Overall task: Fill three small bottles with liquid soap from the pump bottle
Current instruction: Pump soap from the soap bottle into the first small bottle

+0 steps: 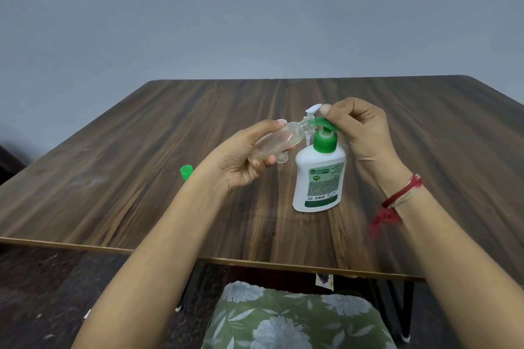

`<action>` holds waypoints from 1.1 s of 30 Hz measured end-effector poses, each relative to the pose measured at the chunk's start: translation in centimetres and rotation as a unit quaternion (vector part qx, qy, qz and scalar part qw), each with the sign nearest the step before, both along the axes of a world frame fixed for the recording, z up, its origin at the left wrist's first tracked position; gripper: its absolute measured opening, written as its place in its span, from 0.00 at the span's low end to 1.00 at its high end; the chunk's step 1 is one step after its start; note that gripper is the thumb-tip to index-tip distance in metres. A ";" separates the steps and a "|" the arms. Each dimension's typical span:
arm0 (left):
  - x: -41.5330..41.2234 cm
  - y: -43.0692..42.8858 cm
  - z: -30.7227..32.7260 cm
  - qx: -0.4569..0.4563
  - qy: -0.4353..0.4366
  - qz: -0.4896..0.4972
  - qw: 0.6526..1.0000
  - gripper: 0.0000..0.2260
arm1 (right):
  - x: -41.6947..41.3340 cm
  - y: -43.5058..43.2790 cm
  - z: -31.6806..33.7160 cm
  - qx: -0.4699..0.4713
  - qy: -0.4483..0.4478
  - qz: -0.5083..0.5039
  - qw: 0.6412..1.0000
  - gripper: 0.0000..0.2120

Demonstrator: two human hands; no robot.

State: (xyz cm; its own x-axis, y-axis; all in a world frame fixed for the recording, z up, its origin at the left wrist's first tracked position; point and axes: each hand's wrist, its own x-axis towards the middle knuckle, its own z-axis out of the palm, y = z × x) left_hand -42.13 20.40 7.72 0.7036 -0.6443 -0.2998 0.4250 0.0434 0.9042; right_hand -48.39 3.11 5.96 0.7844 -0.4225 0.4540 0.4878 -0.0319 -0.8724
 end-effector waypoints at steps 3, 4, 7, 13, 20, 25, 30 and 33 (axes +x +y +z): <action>0.1 0.0 -0.2 0.018 -0.006 0.008 1.000 0.05 | 0.1 0.4 0.0 0.014 0.024 0.015 0.999 0.11; 0.2 0.1 -0.2 0.018 -0.006 0.011 1.000 0.05 | 0.2 0.5 0.2 0.022 0.034 0.027 0.999 0.11; 0.2 0.3 0.2 0.009 -0.009 0.013 1.000 0.05 | 0.5 0.5 1.2 0.019 0.057 0.051 0.997 0.09; -0.1 0.4 0.3 0.028 -0.039 0.009 0.999 0.06 | 0.1 0.1 0.8 0.026 0.069 0.057 0.996 0.20; 0.1 0.4 0.3 0.004 -0.021 0.027 0.999 0.08 | 0.2 0.0 1.7 0.027 0.073 0.087 0.993 0.16; 0.2 0.5 -0.5 -0.004 -0.006 0.025 1.000 0.08 | 0.0 0.2 0.7 0.048 0.082 0.064 0.993 0.24; 0.2 0.4 -0.3 -0.027 0.005 0.023 0.999 0.06 | 0.1 0.0 1.6 0.043 0.084 0.072 0.993 0.19; 0.1 0.3 -0.4 -0.012 0.002 0.033 0.999 0.09 | 0.0 0.1 0.8 0.046 0.088 0.070 0.993 0.23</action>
